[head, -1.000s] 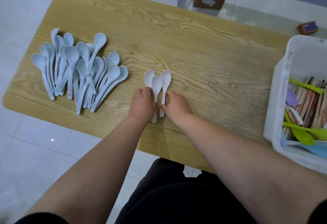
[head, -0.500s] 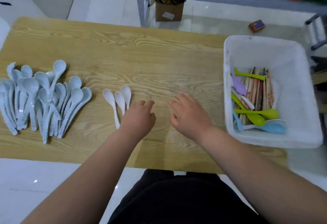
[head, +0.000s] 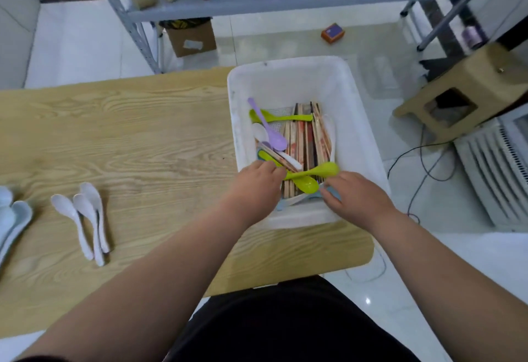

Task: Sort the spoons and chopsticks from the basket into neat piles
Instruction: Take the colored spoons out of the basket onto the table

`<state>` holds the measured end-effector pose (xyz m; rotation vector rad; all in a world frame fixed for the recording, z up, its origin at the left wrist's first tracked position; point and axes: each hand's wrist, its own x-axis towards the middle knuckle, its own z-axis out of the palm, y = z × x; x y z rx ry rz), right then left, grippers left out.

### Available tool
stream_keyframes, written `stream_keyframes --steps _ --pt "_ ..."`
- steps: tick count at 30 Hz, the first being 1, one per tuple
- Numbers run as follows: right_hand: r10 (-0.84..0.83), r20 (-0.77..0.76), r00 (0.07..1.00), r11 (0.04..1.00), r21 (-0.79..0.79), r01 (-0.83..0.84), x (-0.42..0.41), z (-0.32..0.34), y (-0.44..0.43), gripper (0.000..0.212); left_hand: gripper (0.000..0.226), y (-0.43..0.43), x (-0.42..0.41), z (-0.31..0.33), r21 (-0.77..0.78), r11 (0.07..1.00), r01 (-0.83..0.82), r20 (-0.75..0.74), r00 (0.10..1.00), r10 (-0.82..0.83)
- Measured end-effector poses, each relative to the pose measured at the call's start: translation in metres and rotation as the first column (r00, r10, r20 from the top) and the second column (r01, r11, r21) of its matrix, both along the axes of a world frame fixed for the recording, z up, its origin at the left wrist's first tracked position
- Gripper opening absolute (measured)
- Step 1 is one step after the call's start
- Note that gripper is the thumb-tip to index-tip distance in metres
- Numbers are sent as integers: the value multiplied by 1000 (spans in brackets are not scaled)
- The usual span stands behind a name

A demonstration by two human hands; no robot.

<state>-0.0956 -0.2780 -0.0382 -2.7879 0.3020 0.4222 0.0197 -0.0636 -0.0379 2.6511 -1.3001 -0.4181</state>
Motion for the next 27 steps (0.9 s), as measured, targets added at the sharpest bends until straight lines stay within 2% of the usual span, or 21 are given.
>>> stream_keyframes --steps 3,7,10,13,15,18,19,21,23,27 --pt "26 -8 1000 997 66 -25 -5 -4 -13 28 32 -39 10 -3 144 987 -74 -79 993 86" --pt "40 6 999 993 108 -40 -5 -6 -16 28 47 -74 34 -29 288 953 -91 -94 988 122" --pt "29 -6 1000 990 136 -28 -4 -9 -20 32 41 -87 39 -35 393 915 -86 -137 979 151" --pt "54 -26 998 986 160 -50 -2 -13 -21 38 34 -92 33 -39 384 921 -70 -56 993 99" --pt "57 -32 998 984 168 -51 -1 -14 -22 35 32 -91 29 -38 330 928 -171 -103 971 216" --pt "68 -40 997 981 185 -59 0 -12 -23 31 28 -90 19 -25 313 892 -326 -319 849 422" --pt "74 -41 996 979 192 -65 0 -11 -23 31 23 -91 19 -22 307 860 -408 -335 799 499" --pt "89 -45 995 974 211 -78 0 -10 -25 30 16 -88 19 -16 293 841 -454 -255 811 526" --pt "91 -44 995 971 227 -79 0 -11 -27 28 21 -84 18 -17 261 798 -543 -268 753 600" --pt "89 2 996 962 259 -86 8 -10 -32 21 36 -71 6 -6 255 754 -605 -350 670 655"
